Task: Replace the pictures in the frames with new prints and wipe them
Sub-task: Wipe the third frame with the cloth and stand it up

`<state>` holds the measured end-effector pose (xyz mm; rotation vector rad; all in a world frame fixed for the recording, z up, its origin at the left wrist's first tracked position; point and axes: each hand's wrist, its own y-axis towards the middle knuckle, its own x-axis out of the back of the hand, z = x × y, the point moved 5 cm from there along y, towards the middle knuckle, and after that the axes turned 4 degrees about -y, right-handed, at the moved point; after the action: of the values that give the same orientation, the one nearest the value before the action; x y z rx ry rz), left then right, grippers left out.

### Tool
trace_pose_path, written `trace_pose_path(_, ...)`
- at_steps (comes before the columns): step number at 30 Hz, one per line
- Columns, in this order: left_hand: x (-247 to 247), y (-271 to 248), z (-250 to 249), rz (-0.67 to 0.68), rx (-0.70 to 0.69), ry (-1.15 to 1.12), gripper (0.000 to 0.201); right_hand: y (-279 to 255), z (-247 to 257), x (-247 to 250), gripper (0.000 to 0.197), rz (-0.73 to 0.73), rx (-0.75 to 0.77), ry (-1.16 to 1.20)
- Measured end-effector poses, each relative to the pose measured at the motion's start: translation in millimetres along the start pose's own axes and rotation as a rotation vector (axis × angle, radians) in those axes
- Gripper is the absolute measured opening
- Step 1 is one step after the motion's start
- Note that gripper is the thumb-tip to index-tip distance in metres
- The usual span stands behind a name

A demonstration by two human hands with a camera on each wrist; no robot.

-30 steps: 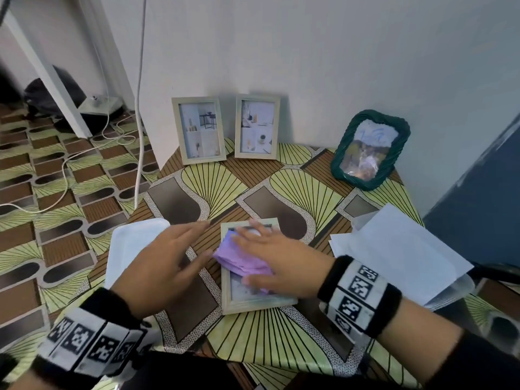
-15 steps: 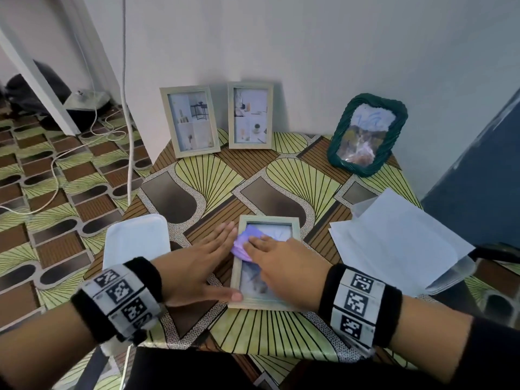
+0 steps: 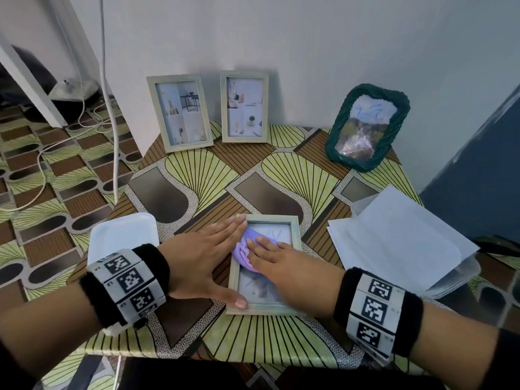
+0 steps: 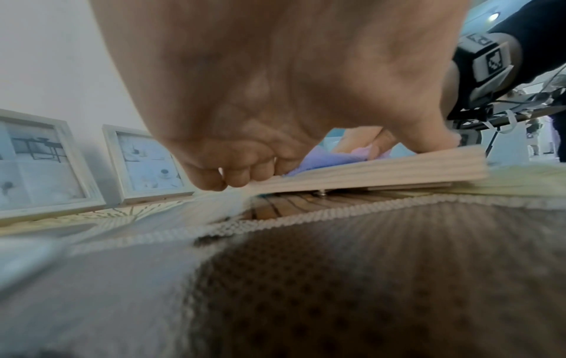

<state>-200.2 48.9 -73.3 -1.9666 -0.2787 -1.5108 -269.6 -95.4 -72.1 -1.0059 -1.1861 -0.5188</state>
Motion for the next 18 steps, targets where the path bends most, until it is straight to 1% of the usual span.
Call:
trace_pose_path(2,0.3,-0.4,0.1,-0.008,0.008,-0.013,0.133,-2.3,-1.1,4.4,0.067,0.026,0.035,0.002)
trace_pose_path(5,0.2,0.3,1.0,-0.010,0.009,-0.030,0.134,-15.5,-1.3,6.0,0.064,0.012,0.111,-0.020)
trace_pose_path(9,0.8,0.2,-0.5,-0.021,-0.003,-0.040,0.134,-39.5,4.1,-4.7,0.075,-0.019,0.193,-0.043)
trace_pose_path(11,2.1,-0.3,-0.9,-0.024,-0.011,-0.040,0.133,-44.8,5.2,-8.5,0.075,-0.051,0.188,-0.043)
trace_pose_path(15,3.0,-1.3,-2.2,-0.021,-0.011,-0.046,0.134,-46.7,4.8,-9.9,0.068,-0.091,0.152,-0.019)
trace_pose_path(18,1.7,-1.7,-3.3,-0.014,0.001,-0.060,0.135,-47.0,5.5,-9.9,0.061,-0.050,0.133,-0.078)
